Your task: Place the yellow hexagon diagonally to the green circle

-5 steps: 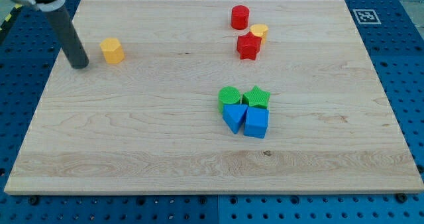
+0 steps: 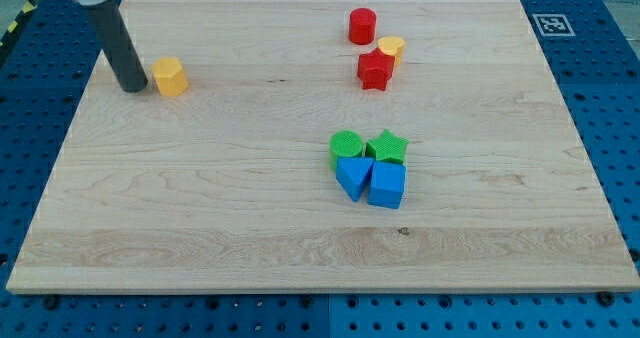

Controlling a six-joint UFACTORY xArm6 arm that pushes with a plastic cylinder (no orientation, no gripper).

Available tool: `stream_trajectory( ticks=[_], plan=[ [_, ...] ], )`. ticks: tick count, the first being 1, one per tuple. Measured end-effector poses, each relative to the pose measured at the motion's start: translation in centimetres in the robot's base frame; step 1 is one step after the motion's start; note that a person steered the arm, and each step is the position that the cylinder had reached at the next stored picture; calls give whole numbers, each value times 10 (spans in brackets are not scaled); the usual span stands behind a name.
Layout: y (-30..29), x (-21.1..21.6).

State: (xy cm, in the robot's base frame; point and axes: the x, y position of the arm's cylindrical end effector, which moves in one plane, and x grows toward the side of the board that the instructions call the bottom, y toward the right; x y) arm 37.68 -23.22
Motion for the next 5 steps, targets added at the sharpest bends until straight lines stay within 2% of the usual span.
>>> stream_trajectory(
  ticks=[1, 3, 4, 5],
  plan=[
    [26, 0],
    [40, -46],
    [43, -6],
    [62, 10]
  ],
)
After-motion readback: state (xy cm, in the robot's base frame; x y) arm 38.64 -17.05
